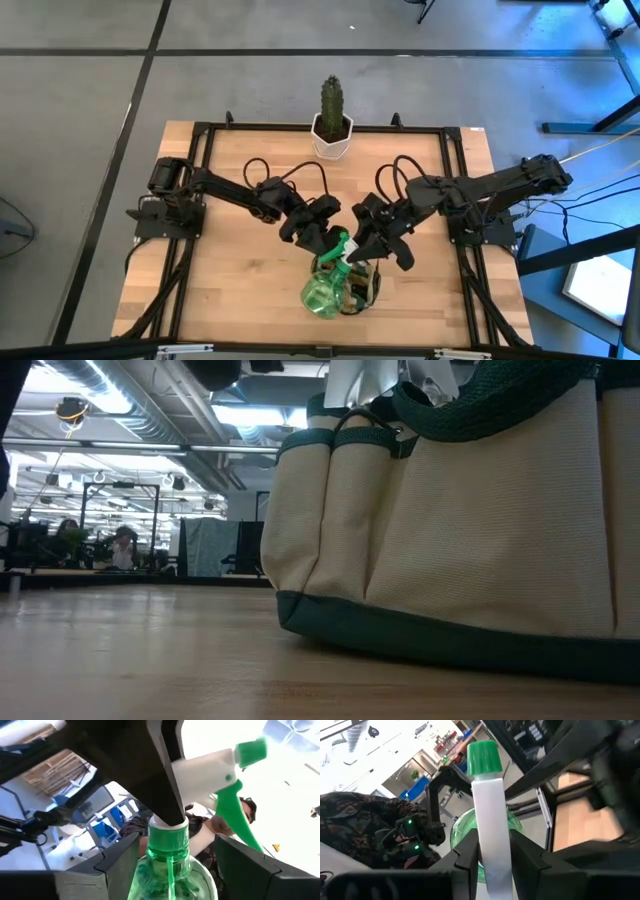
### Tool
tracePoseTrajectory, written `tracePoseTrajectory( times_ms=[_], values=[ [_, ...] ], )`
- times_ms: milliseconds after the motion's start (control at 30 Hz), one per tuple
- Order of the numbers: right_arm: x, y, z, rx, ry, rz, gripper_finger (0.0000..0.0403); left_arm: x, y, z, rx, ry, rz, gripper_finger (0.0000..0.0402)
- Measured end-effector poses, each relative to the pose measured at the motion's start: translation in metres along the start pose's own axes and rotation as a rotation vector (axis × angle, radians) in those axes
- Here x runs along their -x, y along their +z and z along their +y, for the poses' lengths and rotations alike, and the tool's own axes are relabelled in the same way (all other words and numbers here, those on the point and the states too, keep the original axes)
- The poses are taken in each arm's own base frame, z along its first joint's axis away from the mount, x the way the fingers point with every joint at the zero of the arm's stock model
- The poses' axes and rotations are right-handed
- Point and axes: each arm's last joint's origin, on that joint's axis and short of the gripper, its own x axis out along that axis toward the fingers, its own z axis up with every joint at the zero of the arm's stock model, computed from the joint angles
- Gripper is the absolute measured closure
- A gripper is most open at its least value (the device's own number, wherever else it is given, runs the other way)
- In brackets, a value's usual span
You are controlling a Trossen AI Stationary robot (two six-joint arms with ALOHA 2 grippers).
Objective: Pick & Place Garden tools in Gardening bag
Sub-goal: Put the green spray bottle into the green gardening bag
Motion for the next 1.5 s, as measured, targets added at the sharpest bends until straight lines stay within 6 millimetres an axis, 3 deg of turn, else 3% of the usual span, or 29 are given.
tracePoseTrajectory(
  times_ms=[333, 700, 900, 1500],
  values=[
    [0.004, -0.018, 0.007, -0.080, -0.112, 0.082, 0.0320, 0.034, 0.015, 0.018, -0.004, 0.101, -0.057, 0.0149],
    [0.033, -0.033, 0.001, -0.251, -0.577, -0.011, 0.0320, 0.073, 0.027, 0.033, 0.003, 0.209, -0.106, 0.0149],
    [0.042, -0.038, -0.007, -0.320, -0.748, -0.059, 0.0320, 0.075, 0.029, 0.034, -0.001, 0.215, -0.122, 0.0149],
    [0.026, -0.059, -0.017, -0.370, -0.802, 0.117, 0.0322, 0.066, 0.018, 0.039, 0.018, 0.242, -0.080, 0.0148]
  ],
)
